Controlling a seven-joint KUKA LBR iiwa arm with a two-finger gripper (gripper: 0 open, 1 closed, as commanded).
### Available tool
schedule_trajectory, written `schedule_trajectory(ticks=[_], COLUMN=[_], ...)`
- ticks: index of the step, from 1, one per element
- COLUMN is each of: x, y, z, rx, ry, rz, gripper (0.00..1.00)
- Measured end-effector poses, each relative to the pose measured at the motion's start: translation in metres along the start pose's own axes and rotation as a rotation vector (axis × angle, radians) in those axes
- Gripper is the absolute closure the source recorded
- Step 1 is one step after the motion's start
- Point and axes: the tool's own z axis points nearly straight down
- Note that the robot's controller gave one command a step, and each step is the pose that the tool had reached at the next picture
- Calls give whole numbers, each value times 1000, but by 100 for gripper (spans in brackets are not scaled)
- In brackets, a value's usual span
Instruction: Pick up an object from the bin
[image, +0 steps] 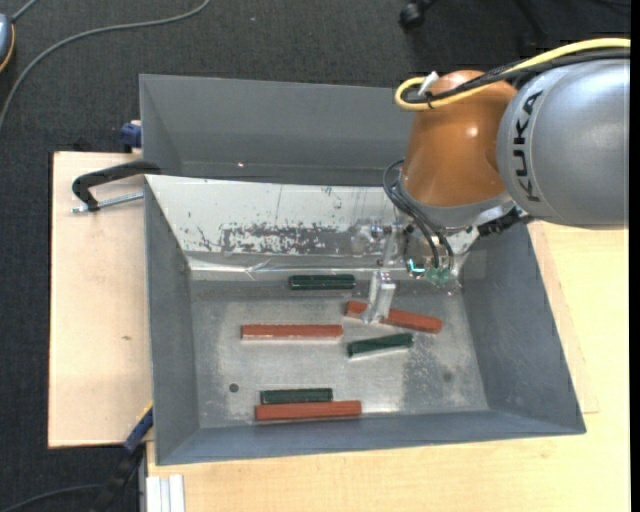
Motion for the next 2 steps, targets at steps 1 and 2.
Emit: schedule_trajectory(ticks=[1, 2], x=[16, 38], y=[1, 48], z=[93, 93], rx=[0, -2], ry=[-17, -8], rz=[-71, 82], gripper=[0, 0])
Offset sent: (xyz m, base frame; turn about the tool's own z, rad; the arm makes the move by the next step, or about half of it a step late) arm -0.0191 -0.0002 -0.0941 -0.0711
